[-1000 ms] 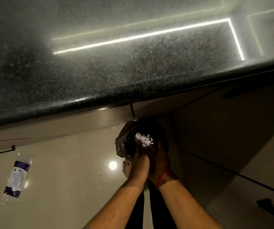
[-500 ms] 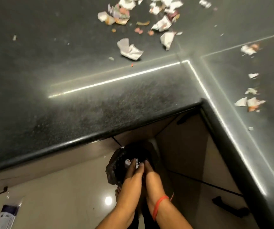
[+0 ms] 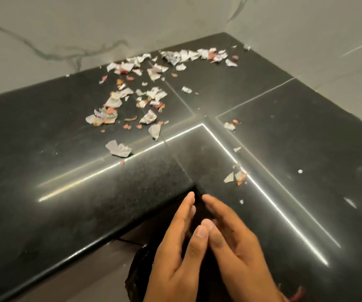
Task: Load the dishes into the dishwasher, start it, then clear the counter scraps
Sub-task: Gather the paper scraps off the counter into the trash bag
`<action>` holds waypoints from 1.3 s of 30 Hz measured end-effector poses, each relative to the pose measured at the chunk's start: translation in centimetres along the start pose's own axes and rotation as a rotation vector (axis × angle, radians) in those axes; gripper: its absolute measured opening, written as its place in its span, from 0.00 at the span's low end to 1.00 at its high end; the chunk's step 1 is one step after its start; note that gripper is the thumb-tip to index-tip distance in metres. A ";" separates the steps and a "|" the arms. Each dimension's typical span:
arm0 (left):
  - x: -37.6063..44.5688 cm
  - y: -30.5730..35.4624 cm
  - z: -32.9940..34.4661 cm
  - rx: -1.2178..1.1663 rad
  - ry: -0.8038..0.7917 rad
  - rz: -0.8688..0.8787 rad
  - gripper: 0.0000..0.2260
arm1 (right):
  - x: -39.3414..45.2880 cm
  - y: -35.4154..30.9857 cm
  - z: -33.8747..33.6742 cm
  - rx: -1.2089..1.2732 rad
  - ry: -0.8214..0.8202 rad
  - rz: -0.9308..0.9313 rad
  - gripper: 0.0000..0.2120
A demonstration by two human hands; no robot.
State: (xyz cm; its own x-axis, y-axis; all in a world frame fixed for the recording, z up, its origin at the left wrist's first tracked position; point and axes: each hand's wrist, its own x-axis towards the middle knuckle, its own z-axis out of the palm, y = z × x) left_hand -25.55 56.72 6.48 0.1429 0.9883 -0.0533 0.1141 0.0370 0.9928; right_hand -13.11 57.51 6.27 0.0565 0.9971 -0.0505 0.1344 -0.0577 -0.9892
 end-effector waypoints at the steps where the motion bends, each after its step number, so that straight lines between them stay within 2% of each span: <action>1: 0.8 -0.1 0.3 0.057 0.023 0.032 0.26 | 0.5 0.0 -1.2 -0.133 0.054 -0.056 0.23; 2: 1.3 0.2 0.4 0.075 0.014 0.036 0.26 | 0.9 0.2 -2.6 -0.278 0.097 -0.100 0.24; 4: 3.1 0.4 1.0 0.211 -0.053 0.064 0.26 | 1.9 0.8 -5.3 -0.531 0.144 -0.075 0.32; 7: 5.2 -0.2 1.5 0.460 -0.153 0.026 0.28 | 2.7 4.1 -8.0 -0.864 0.061 -0.012 0.43; 10: 7.0 -0.7 2.1 0.645 -0.200 0.042 0.29 | 4.1 7.0 -9.3 -1.108 -0.032 0.042 0.42; 14: 9.6 -2.0 3.2 0.883 -0.242 0.049 0.33 | 8.3 8.0 -9.4 -1.234 -0.004 0.000 0.37; 17: 12.0 -3.0 4.1 1.056 -0.281 0.027 0.36 | 12.0 8.3 -9.4 -1.229 0.013 -0.025 0.36; 21: 15.9 -4.6 4.8 1.236 -0.269 0.087 0.40 | 15.8 8.1 -9.1 -1.247 0.004 -0.030 0.37; 25: 19.7 -5.8 5.2 1.271 -0.229 0.146 0.36 | 19.4 8.0 -9.3 -1.230 0.040 -0.031 0.36; 32: 23.4 -6.1 6.5 1.237 -0.156 0.129 0.30 | 20.6 7.9 -9.6 -1.110 0.094 -0.033 0.36; 34: 23.3 -5.9 6.3 1.146 -0.121 0.155 0.29 | 20.5 7.8 -9.6 -1.104 0.095 -0.037 0.37; 37: 22.3 -4.7 4.8 0.791 -0.007 0.194 0.27 | 20.5 7.7 -9.5 -1.114 0.112 -0.047 0.38; 39: 20.9 -4.1 2.6 0.763 0.102 0.229 0.27 | 20.5 7.7 -9.5 -1.137 0.107 -0.055 0.38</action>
State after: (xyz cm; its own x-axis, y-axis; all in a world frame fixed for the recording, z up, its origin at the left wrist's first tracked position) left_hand -20.50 76.80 0.99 0.1580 0.9691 0.1895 0.7385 -0.2434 0.6288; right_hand -1.54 77.07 -1.09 0.0997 0.9935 0.0549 0.9537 -0.0797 -0.2902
